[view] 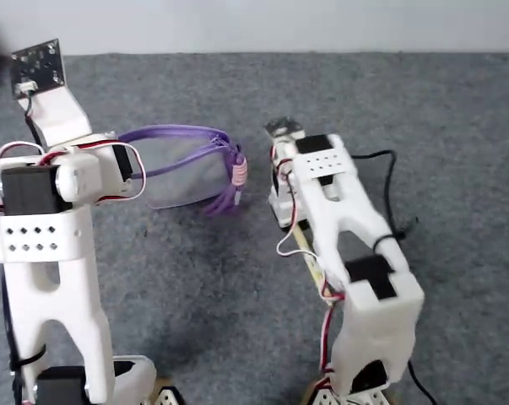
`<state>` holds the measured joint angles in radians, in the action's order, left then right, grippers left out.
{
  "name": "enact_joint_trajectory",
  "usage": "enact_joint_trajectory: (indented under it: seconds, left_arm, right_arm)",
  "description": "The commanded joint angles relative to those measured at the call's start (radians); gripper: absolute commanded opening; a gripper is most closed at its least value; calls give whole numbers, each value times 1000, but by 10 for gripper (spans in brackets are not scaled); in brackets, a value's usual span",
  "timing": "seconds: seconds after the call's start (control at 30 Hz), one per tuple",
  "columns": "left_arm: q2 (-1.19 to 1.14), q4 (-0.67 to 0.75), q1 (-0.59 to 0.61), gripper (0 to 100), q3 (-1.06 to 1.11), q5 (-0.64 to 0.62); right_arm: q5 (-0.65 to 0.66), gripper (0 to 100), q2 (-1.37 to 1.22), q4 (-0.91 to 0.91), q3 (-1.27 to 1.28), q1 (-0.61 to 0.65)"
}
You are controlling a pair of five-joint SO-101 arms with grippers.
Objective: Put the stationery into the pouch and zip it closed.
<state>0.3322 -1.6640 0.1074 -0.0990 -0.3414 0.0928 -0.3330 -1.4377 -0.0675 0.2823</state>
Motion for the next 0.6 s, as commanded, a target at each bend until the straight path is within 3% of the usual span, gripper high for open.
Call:
enact_joint_trajectory:
  seconds: [0.0, 0.3, 0.57]
  left_arm:
    - [-11, -8, 6, 13, -15, -11]
    - [-18, -3, 5, 13, -13, -12]
    - [-18, -3, 5, 13, -12, -12]
  right_arm:
    - [-2, 8, 219, -88, -20, -7]
    - [0, 8, 705, -38, -23, 90]
    - [-74, 8, 880, 231, -23, 254]
